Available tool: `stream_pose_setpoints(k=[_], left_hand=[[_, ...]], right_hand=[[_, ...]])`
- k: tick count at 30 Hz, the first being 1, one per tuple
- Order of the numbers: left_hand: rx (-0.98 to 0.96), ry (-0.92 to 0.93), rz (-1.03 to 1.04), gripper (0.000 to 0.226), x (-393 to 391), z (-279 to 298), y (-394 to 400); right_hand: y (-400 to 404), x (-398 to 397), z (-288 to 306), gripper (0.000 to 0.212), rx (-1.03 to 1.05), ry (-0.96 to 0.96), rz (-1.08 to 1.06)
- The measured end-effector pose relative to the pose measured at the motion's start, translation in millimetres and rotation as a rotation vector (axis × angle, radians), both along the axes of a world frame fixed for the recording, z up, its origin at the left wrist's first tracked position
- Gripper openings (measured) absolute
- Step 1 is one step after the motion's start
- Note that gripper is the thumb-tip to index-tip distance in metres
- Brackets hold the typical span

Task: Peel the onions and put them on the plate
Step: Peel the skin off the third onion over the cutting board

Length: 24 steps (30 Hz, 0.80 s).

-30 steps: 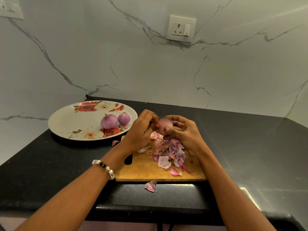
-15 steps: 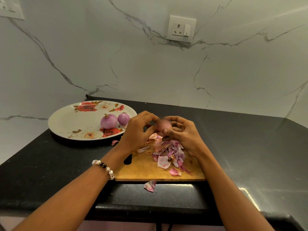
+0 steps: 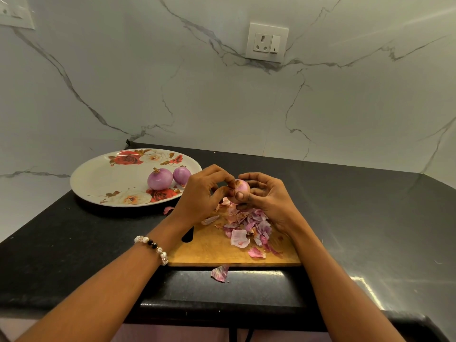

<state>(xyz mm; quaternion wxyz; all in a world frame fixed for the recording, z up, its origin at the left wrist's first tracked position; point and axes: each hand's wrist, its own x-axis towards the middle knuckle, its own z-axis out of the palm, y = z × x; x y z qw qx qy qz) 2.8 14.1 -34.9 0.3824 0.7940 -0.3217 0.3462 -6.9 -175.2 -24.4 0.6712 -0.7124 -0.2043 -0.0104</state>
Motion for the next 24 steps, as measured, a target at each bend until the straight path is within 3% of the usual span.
stream_pose_setpoints(k=[7,15,24], left_hand=[[0.021,-0.01,0.028,0.021,-0.5,0.1,-0.8],[0.036,0.101,0.002,0.022,2.1,-1.5,-3.4],[-0.081,0.192,-0.126,0.02,-1.9,4.1,-4.4]], right_hand=[[1.3,1.8,-1.3,0.045,-0.011,-0.022,0.006],[0.1,1.8,-1.2,0.047,-0.022,-0.037,-0.019],[1.9,-4.8,5.3,0.045,0.143,0.016,-0.026]])
